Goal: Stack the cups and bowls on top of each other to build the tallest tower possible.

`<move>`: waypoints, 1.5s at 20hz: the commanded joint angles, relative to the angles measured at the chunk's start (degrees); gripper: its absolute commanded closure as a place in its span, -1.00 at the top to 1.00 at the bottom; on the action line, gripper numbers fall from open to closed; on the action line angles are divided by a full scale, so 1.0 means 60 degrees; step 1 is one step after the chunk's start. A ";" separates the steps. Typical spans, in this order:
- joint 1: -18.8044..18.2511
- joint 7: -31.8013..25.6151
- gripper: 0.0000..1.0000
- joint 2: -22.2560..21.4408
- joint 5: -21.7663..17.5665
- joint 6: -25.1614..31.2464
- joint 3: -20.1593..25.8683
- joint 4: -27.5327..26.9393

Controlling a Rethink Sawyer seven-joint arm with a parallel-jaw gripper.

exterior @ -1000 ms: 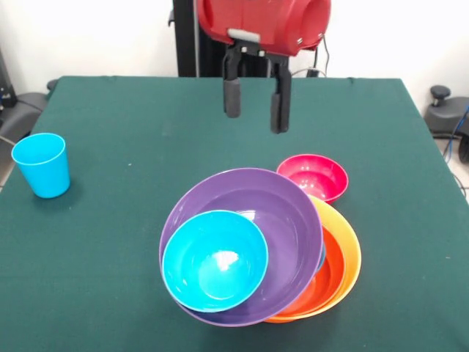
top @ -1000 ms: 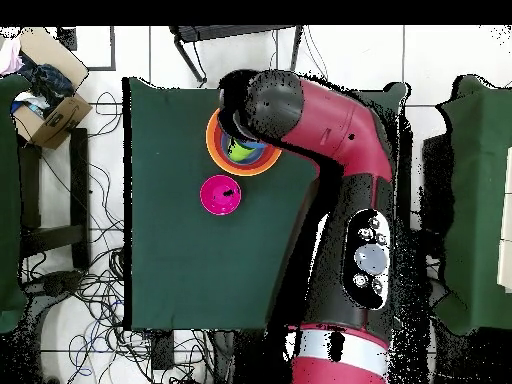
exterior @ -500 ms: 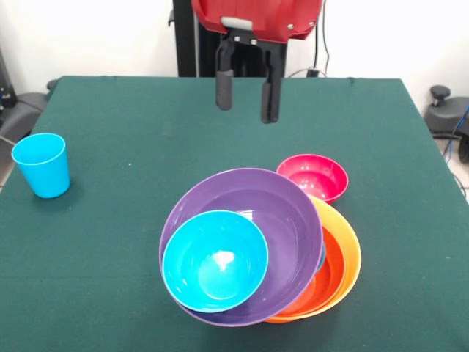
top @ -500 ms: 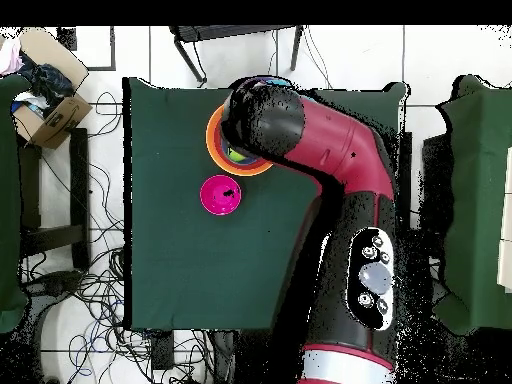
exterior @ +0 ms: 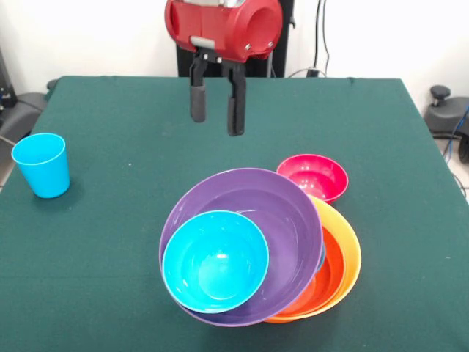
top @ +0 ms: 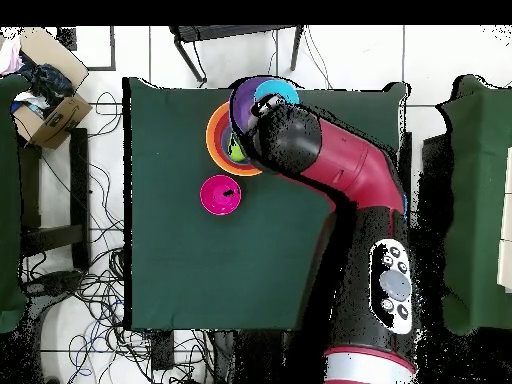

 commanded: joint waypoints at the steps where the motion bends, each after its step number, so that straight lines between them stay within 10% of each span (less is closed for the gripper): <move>1: 0.0036 0.0160 1.00 0.0176 -0.0357 -0.0517 0.1168 0.1526; 30: 0.0078 0.0070 1.00 0.0451 -0.0360 -0.1114 0.1670 0.1765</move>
